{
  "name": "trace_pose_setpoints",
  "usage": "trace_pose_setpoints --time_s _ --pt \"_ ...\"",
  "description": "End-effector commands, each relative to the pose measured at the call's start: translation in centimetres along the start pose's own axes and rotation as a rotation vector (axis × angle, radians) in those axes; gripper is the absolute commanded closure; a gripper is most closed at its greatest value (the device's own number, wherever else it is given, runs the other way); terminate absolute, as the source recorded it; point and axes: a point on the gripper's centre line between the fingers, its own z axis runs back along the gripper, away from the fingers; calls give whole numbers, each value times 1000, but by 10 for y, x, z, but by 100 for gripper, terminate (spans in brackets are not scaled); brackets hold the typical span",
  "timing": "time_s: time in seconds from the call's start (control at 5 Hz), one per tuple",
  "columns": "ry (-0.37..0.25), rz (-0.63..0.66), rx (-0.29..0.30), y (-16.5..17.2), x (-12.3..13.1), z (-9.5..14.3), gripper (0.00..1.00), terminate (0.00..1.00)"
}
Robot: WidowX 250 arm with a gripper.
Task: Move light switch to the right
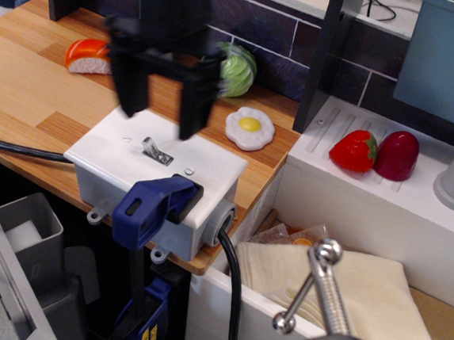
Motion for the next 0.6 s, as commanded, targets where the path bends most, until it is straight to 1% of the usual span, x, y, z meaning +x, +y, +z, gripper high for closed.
trace_pose_setpoints --time_s 0.0,0.2,0.4 --pt "-90 -53 63 16 2 3 0 0" --pt "-117 -56 65 15 9 2 0 0" --pt "-122 -54 54 9 15 -5 0 0"
